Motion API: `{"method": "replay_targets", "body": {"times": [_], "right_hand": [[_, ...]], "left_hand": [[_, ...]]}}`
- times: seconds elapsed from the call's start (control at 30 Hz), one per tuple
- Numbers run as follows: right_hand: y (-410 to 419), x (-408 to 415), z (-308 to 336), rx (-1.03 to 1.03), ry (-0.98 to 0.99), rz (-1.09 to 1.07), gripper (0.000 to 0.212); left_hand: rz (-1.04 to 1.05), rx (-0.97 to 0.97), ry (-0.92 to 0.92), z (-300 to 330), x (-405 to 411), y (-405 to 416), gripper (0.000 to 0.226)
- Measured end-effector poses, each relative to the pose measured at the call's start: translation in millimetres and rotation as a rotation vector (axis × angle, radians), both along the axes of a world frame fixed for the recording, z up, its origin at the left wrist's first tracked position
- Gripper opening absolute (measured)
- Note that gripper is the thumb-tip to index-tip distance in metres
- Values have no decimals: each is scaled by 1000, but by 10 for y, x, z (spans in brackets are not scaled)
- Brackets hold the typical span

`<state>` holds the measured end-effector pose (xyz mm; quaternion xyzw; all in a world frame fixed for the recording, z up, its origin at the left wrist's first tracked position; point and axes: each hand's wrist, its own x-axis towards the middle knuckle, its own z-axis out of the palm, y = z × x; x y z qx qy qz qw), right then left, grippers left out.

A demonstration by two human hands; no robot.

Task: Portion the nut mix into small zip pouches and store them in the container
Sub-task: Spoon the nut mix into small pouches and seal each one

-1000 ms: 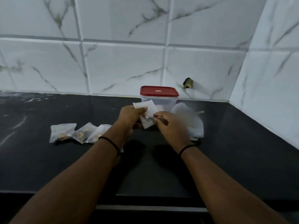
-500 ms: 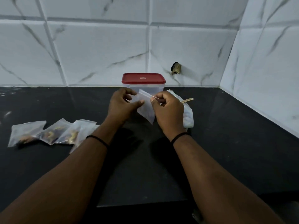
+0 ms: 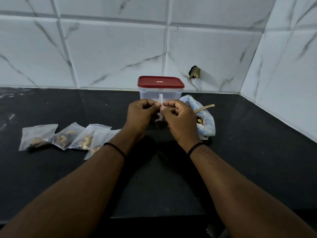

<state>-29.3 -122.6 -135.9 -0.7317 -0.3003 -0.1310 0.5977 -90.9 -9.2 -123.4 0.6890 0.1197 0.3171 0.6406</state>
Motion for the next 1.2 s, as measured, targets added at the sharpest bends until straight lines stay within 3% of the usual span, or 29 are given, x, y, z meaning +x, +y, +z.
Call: {"method": "replay_targets", "body": {"times": [0.17,0.3,0.6,0.7,0.8,0.9,1.03,1.2], "right_hand": [[39,39,-2,-40,33,-37,14],[34,25,21,-108,-43,-136,12],[-100,-19,177,-460,-347,-487,17],[-54,-33,172,-538,-388,-540,17],[-79,-18,148,-473,-322,-452,23],[-118,-13,138,-306,-259,-349,22],[-110,-16,152,-200,-170,-233,21],[-114,-52,165,-109,-140,-133,13]], "left_hand": [[-57,16,35,10,2,23,17],[23,129,67,21,31,44,16],[454,850,55,124,-125,-67,17],[510,967,1,128,-121,-94,15],[395,860,-91,63,-116,-55,11],[238,912,-107,15,-117,70,57],[89,1078,112,-17,-48,95,105],[249,1043,35,-52,17,107,76]]}}
